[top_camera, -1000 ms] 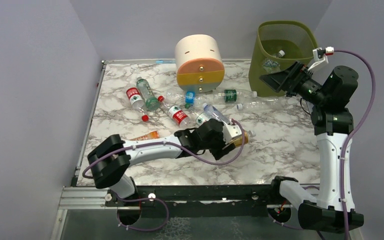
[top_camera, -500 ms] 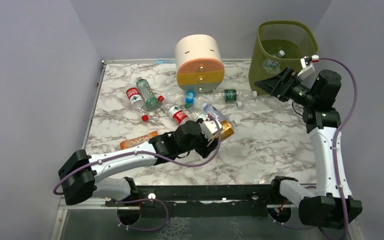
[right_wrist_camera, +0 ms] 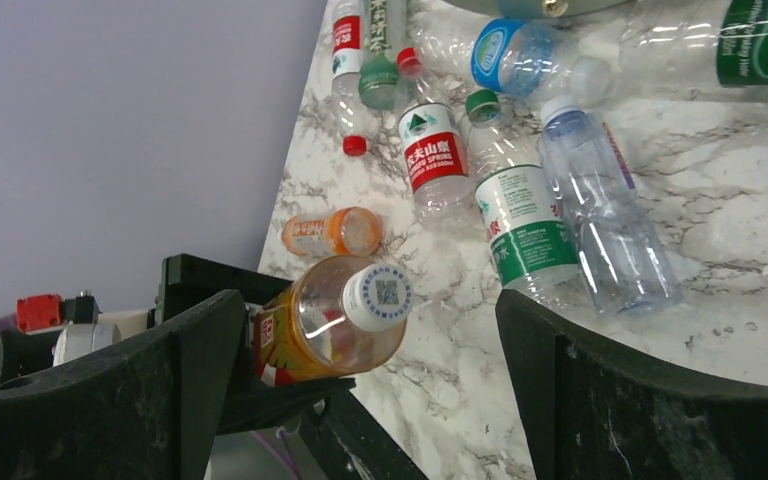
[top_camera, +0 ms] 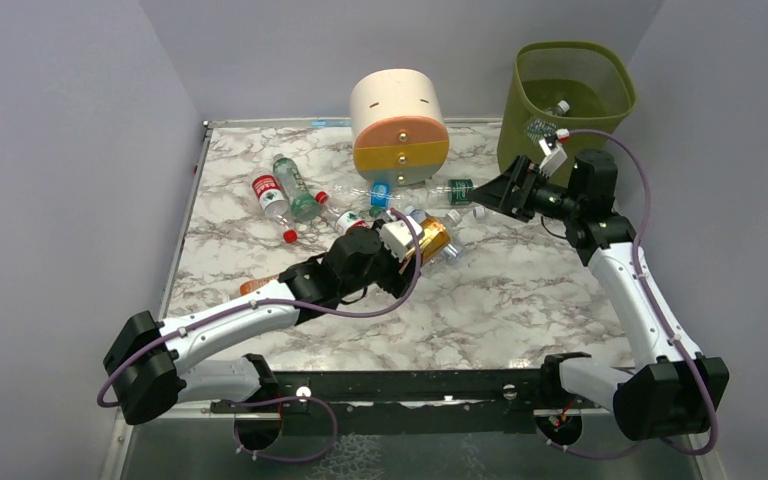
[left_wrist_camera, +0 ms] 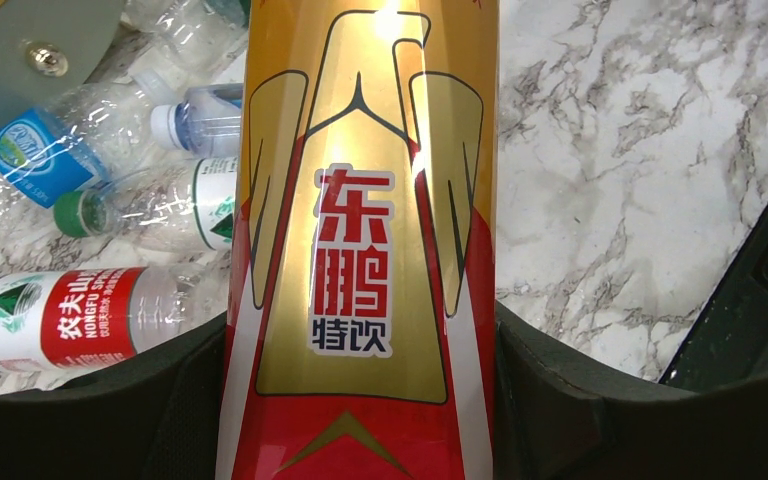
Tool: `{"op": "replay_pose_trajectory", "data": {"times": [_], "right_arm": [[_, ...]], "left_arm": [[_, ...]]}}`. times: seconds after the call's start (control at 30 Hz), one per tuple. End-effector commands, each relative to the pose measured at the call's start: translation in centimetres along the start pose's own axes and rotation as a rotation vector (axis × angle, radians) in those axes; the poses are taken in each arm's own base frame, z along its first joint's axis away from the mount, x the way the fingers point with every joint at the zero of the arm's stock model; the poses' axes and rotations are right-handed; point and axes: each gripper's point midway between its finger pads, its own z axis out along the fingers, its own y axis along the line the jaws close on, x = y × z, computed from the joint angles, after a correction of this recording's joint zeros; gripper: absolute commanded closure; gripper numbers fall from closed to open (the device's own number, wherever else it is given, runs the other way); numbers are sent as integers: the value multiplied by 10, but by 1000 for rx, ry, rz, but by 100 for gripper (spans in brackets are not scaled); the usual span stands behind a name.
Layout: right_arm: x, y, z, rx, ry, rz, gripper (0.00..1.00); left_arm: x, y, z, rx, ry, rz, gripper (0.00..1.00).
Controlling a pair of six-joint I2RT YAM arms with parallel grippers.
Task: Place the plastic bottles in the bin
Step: Pick up the plastic bottle at the center of the board.
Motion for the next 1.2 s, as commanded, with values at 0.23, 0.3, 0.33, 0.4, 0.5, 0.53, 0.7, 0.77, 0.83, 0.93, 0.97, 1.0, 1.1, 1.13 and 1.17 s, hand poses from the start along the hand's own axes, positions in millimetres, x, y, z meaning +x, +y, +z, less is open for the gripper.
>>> {"op": "replay_pose_trajectory", "data": {"times": [0.23, 0.3, 0.33, 0.4, 0.5, 0.53, 0.7, 0.77, 0.83, 0.93, 0.97, 1.0, 1.1, 1.13, 1.17], "right_arm": [[27, 6, 32, -27, 59, -35, 0], [32, 7, 37, -38, 72, -25, 0], [35, 9, 39, -45, 78, -22, 0], [40, 10, 44, -56, 93, -14, 0], [46, 15, 51, -73, 108, -11, 0], [48, 17, 53, -77, 113, -10, 0], [59, 26, 61, -95, 138, -12, 0], [64, 28, 64, -97, 149, -13, 0], [69, 30, 66, -104, 160, -12, 0], [74, 34, 67, -118, 171, -6, 0], [75, 35, 67, -125, 172, -3, 0], [76, 36, 67, -132, 176, -2, 0], [77, 40, 66, -140, 180, -1, 4], [77, 40, 66, -141, 178, -1, 6], [76, 41, 65, -142, 175, -2, 9]], "left_arm": [[-33, 7, -7, 5, -93, -35, 48], [-37, 6, -7, 14, -101, -35, 48], [-38, 5, -6, 16, -104, -34, 48], [-41, 4, -6, 22, -108, -34, 48], [-44, 3, -6, 29, -118, -37, 48], [-45, 3, -6, 28, -120, -37, 48], [-46, 3, -3, 32, -122, -38, 48], [-46, 3, -2, 31, -127, -39, 48], [-48, 3, -2, 29, -141, -40, 48], [-49, 4, 1, 25, -149, -40, 48], [-50, 4, 2, 25, -150, -39, 48], [-51, 4, 2, 25, -153, -40, 48], [-54, 4, 4, 29, -164, -43, 48], [-54, 4, 4, 30, -164, -43, 48], [-54, 4, 5, 30, -163, -43, 48]]}}
